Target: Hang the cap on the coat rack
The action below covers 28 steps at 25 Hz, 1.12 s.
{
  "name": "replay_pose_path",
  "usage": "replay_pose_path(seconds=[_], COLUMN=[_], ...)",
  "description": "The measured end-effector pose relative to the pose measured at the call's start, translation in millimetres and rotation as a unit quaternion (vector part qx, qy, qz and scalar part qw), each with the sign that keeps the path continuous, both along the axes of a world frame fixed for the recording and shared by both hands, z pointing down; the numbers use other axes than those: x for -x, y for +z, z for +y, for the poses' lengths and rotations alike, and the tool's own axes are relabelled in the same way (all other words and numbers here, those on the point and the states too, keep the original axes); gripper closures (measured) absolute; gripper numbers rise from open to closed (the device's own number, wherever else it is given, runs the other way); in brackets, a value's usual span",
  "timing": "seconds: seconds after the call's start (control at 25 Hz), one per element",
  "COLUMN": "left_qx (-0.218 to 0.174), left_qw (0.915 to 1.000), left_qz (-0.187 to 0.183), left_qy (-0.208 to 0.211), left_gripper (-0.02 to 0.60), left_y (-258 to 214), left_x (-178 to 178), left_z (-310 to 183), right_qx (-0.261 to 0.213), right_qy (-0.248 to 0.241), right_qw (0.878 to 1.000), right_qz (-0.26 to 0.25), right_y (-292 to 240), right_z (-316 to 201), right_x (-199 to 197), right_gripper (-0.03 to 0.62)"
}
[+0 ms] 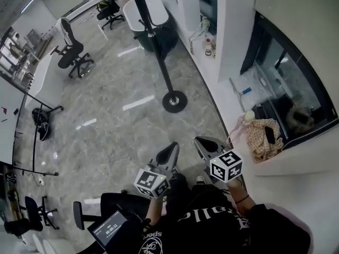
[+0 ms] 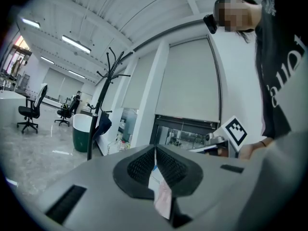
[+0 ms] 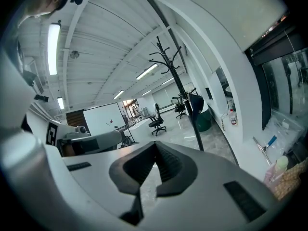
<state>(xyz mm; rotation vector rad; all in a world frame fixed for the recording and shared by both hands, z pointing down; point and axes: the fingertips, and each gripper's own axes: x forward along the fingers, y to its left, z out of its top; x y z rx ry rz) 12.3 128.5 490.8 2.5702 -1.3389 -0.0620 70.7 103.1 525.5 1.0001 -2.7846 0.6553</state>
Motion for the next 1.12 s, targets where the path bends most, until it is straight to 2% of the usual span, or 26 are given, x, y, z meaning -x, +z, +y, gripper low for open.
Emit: replay_pose_path(seconds=[0.44,0.6,0.84,1.12], left_qx=[-0.022,-0.018,-0.025,-0.018], left_qw=[0.9997,0.9997,0.9997,0.9998], left_qz=[-0.006,-0.008,-0.001,0.006], left_qy=[0.004,0.012,0.004,0.005], left_gripper=[0.577,0.577,0.577,0.577], left_y=[-14.3,-15.4,-20.4,-14.9], left_x=[19.7,34.7,63.5,80.3], left_z=[6.7,10.1,9.4,14.7], right_qx=[-0.019,-0.021,-0.026,-0.024], right_qy=[0.004,0.010,0.008,0.006], right_qw=[1.000,1.000,0.999,0.999], right_qz=[0.005,0.010,0.023,0.032], right_y=[-11.4,-15.4,-16.4,-15.2], right_z=[8.2,9.0,14.9,18.8], right_x=[17.5,33.0,57.5,73.9], right_gripper=[0.579,0.579,0.579,0.579])
